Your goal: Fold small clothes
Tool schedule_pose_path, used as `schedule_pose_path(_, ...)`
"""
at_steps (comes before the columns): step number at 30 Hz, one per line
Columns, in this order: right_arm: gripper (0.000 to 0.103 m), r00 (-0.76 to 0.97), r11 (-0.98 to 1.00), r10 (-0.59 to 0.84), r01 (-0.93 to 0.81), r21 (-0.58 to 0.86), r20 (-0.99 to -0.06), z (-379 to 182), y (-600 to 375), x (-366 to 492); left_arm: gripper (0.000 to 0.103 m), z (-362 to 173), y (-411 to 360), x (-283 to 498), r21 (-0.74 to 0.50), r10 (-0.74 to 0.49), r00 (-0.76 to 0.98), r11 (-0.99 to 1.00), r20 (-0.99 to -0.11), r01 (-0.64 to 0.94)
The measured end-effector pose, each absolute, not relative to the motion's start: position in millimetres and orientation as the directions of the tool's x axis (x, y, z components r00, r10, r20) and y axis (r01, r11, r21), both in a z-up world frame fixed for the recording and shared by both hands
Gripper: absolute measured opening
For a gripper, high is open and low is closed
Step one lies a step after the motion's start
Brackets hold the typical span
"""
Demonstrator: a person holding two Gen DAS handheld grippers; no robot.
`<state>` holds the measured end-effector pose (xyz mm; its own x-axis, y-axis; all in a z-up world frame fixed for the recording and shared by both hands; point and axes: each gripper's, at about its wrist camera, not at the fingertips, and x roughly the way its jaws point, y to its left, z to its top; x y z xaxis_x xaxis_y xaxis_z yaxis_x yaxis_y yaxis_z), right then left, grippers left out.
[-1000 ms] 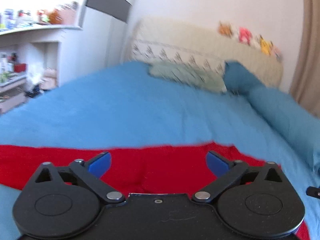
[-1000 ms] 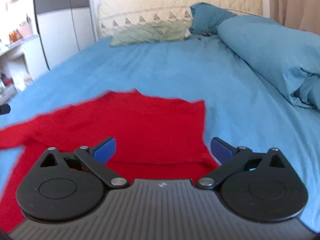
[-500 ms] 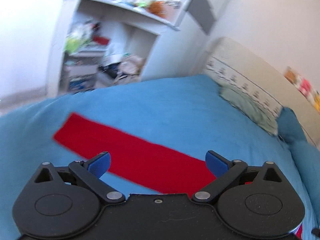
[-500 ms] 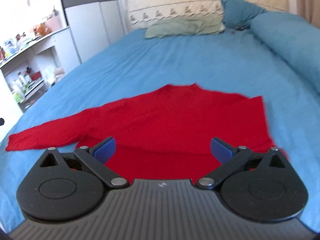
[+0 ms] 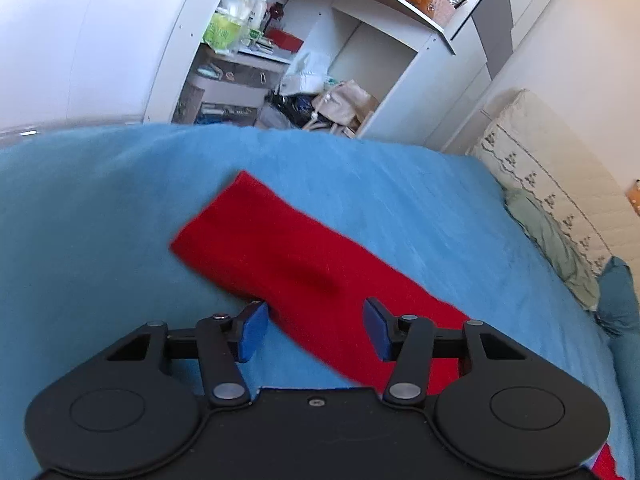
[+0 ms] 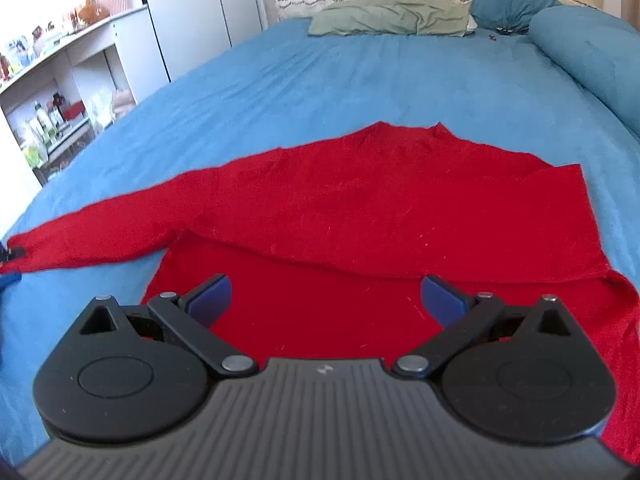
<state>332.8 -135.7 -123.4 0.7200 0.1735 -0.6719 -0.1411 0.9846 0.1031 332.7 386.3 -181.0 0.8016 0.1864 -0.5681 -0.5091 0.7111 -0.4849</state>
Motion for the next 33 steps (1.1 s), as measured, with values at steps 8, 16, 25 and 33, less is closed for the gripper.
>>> schedule_pose_path(8, 0.103, 0.714, 0.985, 0.171, -0.134, 0.108, -0.679, -131, -139, 341, 0.006, -179, 389, 346, -0.438, 0.255, 0.783, 0.712, -0.568, -0.55)
schedule_pose_path(16, 0.103, 0.74, 0.985, 0.168, -0.098, 0.143, -0.651, -123, -165, 337, 0.005, -103, 331, 358, -0.353, 0.228, 0.894, 0.859, -0.385, -0.371)
schedule_pose_path(25, 0.103, 0.785, 0.983, 0.135, -0.029, 0.182, -0.605, -103, -229, 326, 0.005, -28, 154, 408, -0.309, -0.133, 0.956, 0.95, -0.262, 0.047)
schedule_pose_path(33, 0.103, 0.786, 0.981, 0.094, 0.031, 0.191, -0.611, -111, -280, 317, 0.005, -105, -23, 435, -0.232, -0.367, 0.798, 0.929, -0.478, 0.288)
